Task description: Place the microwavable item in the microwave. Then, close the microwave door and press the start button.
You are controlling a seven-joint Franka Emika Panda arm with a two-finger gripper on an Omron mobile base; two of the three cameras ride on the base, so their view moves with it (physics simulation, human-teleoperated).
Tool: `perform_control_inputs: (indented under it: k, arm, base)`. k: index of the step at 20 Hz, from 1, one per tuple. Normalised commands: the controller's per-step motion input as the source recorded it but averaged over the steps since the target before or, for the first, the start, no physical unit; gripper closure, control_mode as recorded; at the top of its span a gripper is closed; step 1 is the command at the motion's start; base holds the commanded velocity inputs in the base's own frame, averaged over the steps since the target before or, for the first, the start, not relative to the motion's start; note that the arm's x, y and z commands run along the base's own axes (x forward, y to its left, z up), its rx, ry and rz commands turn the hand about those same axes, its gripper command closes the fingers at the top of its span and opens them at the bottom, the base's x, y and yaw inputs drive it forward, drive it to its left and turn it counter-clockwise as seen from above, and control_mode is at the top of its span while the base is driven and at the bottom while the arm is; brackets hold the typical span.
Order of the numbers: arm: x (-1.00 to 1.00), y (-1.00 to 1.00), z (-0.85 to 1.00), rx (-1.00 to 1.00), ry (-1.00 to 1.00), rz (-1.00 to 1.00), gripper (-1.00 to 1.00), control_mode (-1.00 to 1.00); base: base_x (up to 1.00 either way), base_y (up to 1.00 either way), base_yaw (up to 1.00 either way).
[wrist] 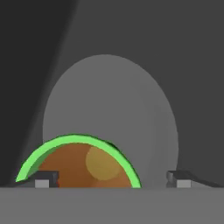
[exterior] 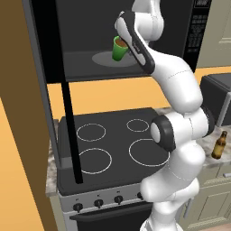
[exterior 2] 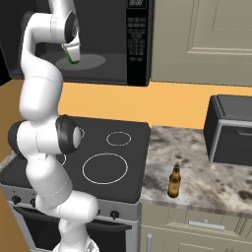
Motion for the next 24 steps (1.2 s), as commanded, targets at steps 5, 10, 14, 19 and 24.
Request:
perform_control_inputs:
  k: [5,10,14,19,24]
  arm:
    - [0.06,0.00,0.09,0.00,-0.15,0.00,-1.00,-1.00]
    - [0.24,0.02,0.00,0.00,-0.03,0.00,-1.00,-1.00]
    - [0.39,0.13,0.00,0.00,0.00,0.00,-1.00,-1.00]
    - [0.29,0.10,0.14,0.00,-0.03,0.00,-1.00,-1.00]
    - [-0.40,0.00,0.27,0.00,-0.26,0.00,-1.00,-1.00]
  base:
    - [0.00,0.00,0.00]
    - [0.00,0.00,0.00]
    - [0.00,0.00,0.00]
    - [0.00,0.00,0.00]
    - [0.00,0.00,0.00]
